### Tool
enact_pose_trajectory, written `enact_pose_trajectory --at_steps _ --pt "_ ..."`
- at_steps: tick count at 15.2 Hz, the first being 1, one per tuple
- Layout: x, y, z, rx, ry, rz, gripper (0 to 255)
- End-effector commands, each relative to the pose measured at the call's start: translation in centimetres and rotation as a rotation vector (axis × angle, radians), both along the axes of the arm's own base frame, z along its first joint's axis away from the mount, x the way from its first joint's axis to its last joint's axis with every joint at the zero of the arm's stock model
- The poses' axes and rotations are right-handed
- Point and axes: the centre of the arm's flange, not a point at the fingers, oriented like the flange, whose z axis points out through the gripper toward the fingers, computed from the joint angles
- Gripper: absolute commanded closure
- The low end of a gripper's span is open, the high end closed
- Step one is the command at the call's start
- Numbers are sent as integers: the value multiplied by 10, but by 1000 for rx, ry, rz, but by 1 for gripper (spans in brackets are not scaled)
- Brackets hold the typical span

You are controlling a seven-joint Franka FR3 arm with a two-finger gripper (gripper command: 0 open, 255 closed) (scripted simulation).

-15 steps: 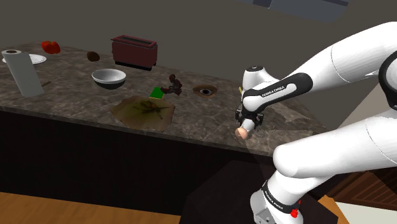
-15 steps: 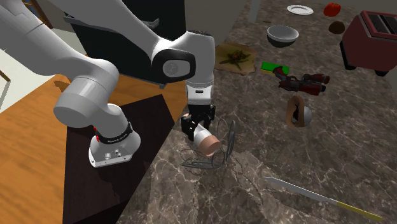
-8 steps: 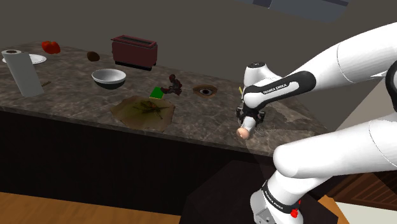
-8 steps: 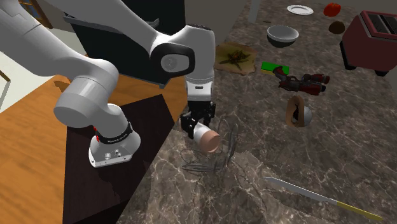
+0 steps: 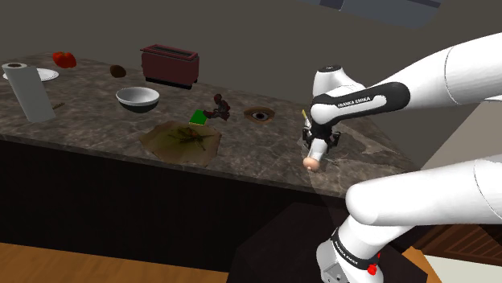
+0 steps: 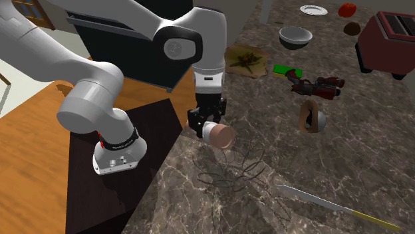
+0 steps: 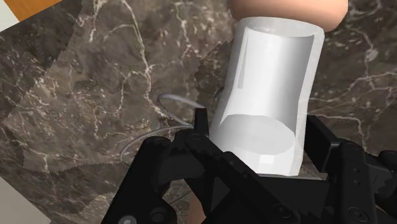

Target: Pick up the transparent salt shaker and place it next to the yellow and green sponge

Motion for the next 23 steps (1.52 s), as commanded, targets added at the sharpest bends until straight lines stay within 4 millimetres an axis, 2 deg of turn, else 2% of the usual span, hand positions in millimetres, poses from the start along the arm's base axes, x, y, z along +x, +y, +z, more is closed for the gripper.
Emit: enact_pose_trajectory --at_steps 1,18,23 --pt "0 1 11 0 0 0 255" --pt "0 1 99 0 0 0 255" --pt "64 18 100 0 0 0 255"
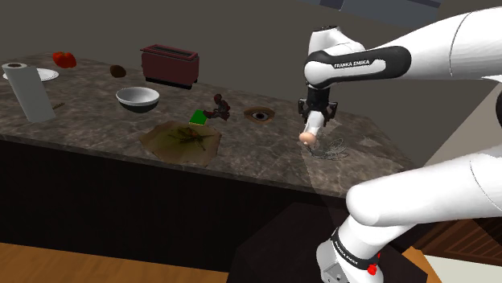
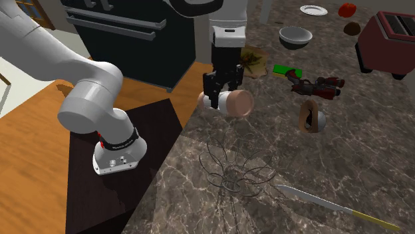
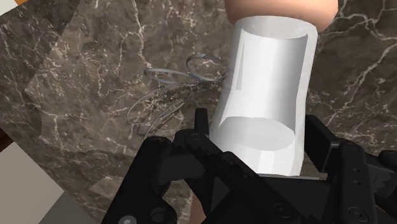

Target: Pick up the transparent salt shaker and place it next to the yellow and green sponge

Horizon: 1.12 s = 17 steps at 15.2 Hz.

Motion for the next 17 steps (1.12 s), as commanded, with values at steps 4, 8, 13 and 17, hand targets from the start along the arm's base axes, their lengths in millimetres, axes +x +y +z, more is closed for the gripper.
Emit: enact_pose_trajectory --at_steps 4,8,13,17 --pt "60 19 0 1 0 0 255" --pt "111 32 0 1 0 0 255" --pt "175 48 0 1 0 0 255" --pt "226 62 0 1 0 0 255"
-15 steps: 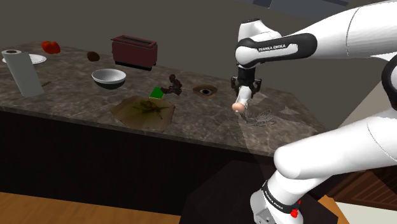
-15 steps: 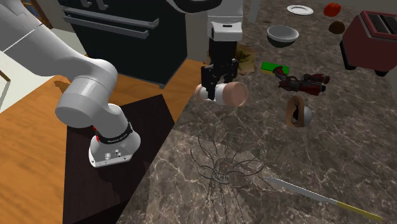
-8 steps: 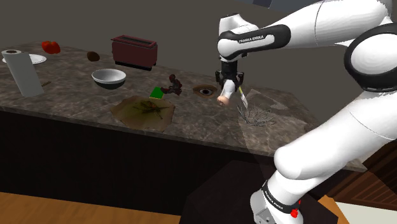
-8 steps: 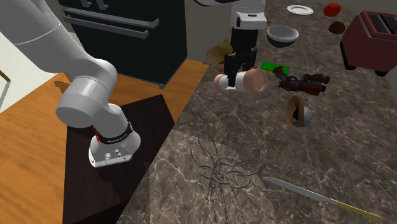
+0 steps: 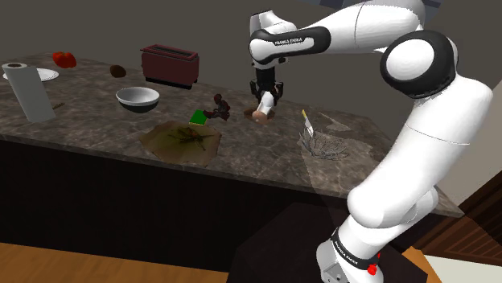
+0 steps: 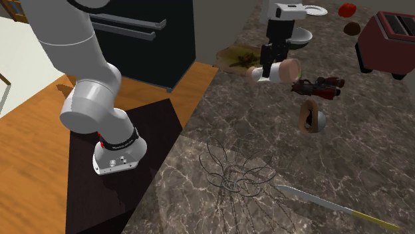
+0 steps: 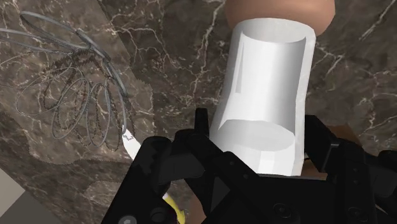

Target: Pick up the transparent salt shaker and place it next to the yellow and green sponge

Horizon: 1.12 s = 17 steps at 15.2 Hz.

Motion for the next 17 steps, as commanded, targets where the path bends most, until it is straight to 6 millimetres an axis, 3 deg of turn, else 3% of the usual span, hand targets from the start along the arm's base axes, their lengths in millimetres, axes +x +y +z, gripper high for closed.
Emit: enact_pose_trajectory --at_steps 1,9,17 --pt "23 7 1 0 -1 -1 255" --pt "125 34 2 0 -1 -1 255" --pt "125 34 -40 0 -1 -1 255"
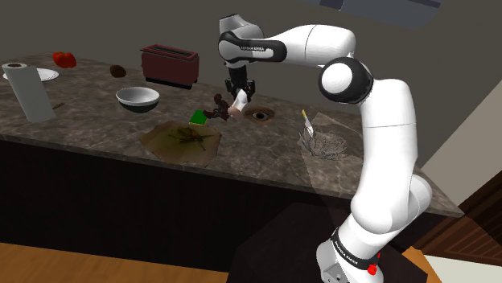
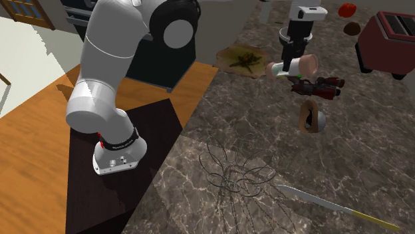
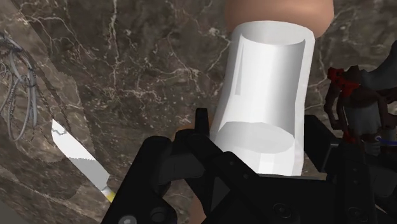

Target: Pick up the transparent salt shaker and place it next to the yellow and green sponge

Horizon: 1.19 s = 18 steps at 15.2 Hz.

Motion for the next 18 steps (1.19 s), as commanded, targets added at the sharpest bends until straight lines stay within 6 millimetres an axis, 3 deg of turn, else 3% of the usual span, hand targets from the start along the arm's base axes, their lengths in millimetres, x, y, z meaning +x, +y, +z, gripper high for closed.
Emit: enact_pose_trajectory --at_steps 1,18 --pt "0 0 -10 0 -1 0 255" --pt "0 0 -100 0 -1 0 255"
